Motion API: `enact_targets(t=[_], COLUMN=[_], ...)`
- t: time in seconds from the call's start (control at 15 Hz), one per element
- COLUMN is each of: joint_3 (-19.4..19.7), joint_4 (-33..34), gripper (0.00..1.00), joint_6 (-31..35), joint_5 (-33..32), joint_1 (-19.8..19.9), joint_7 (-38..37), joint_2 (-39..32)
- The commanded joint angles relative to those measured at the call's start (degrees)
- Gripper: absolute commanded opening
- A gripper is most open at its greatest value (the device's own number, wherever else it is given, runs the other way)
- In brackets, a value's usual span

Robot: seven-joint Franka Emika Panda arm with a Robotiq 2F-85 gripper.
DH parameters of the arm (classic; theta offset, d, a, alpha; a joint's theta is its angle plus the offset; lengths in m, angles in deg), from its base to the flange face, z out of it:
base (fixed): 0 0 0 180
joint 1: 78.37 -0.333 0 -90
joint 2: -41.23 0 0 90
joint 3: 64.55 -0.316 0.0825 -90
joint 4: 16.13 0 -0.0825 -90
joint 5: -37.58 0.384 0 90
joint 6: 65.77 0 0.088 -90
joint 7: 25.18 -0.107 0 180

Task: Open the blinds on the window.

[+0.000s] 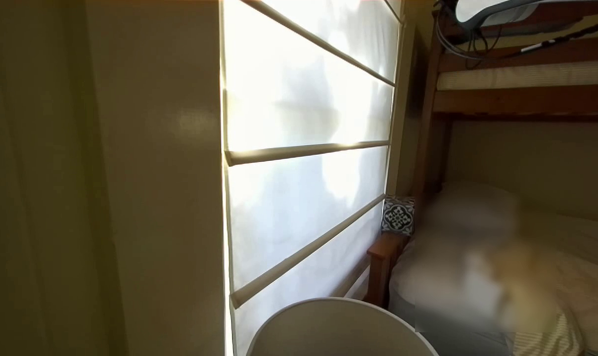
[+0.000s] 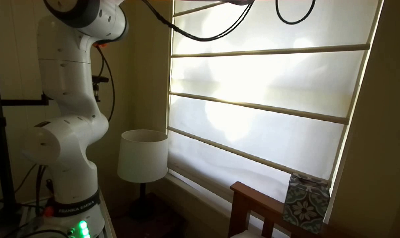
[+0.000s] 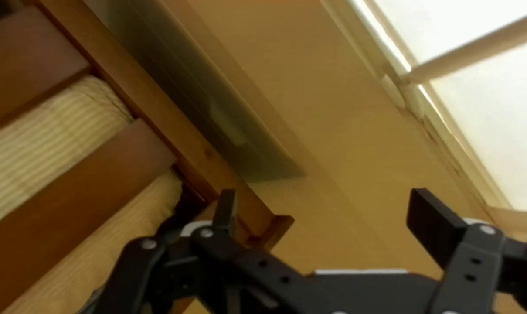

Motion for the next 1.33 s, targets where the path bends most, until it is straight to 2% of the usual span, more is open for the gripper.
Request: enact_targets(t=[0.0,0.27,0.4,0.67,0.87,1.07,1.13,1.2,1.27], joint_3=[-0.2,-0.3,1.1,1.9,0.9,-1.8,-2.0,-1.5,-0.8], joint_4=[2.4,6.1,10.3,19.8,24.2,24.0,25.4,27.2,21.8], gripper=[1.00,1.00,1.00,1.00,1.00,1.00,1.00,1.00,1.00], joint_6=[0.3,0.5,1.7,3.8,3.1,2.0,2.0,1.2,2.7], joint_5=[-2.4,-3.7,-12.4,-26.9,-30.7,-27.0,-26.9,-27.2,-28.3], joint_1=[0.4,0.6,0.2,-1.4,-2.4,-1.1,-0.9,-1.0,-1.8], joint_7=[-3.0,-4.9,-12.1,-16.1,-9.1,3.8,5.9,6.2,2.5], joint_2=[-1.2,-3.7,-6.5,-12.0,-15.0,-16.3,-17.6,-18.9,-15.5])
